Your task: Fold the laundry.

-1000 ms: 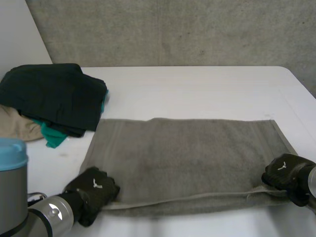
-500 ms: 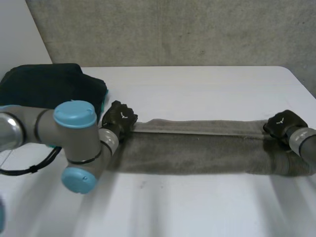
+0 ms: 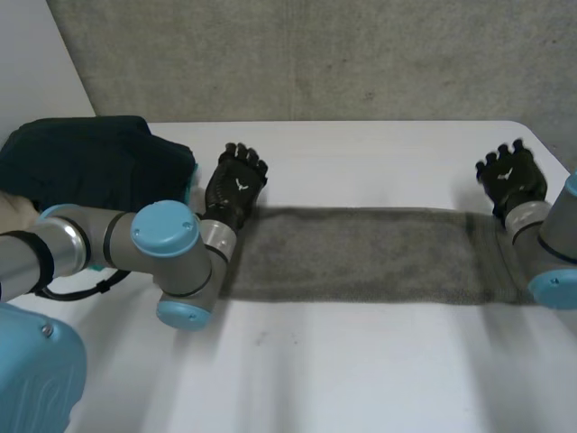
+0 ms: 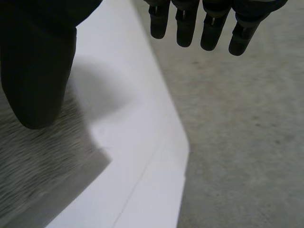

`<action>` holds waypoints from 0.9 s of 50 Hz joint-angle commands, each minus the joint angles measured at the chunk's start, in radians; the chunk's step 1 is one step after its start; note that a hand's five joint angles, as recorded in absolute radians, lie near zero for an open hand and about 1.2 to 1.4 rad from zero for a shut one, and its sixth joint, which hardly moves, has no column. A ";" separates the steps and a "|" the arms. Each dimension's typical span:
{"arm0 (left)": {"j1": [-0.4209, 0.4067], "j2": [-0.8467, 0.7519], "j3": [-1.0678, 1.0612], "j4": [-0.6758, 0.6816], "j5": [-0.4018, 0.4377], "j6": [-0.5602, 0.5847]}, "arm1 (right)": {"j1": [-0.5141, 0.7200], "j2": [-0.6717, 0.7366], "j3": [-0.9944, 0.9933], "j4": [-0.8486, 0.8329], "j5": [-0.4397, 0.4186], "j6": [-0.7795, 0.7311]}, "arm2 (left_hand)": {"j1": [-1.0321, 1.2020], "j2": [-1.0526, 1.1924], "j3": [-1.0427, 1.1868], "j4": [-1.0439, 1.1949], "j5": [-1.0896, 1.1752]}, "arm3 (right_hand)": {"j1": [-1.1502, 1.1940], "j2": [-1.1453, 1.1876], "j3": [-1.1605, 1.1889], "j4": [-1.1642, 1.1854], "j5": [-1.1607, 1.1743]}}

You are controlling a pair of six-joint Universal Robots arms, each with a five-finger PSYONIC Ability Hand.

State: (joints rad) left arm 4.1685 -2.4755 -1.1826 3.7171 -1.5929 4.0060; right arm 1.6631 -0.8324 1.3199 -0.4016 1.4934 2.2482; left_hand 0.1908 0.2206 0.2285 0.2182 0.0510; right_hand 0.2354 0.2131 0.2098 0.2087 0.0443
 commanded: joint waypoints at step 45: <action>0.025 0.513 -0.519 -0.028 0.005 -0.228 | -0.341 -0.251 0.217 0.181 -0.018 -0.082 | 0.008 -0.022 -0.030 -0.019 -0.027 | 1.161 1.183 1.186 1.188 1.177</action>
State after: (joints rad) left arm 4.1924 -1.9945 -1.6816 3.6894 -1.5878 3.7848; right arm 1.2965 -1.0523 1.5366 -0.1552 1.4912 2.2679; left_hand 0.1908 0.2115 0.2176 0.2072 0.0447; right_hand 1.1031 1.1744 1.1845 1.1960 0.9671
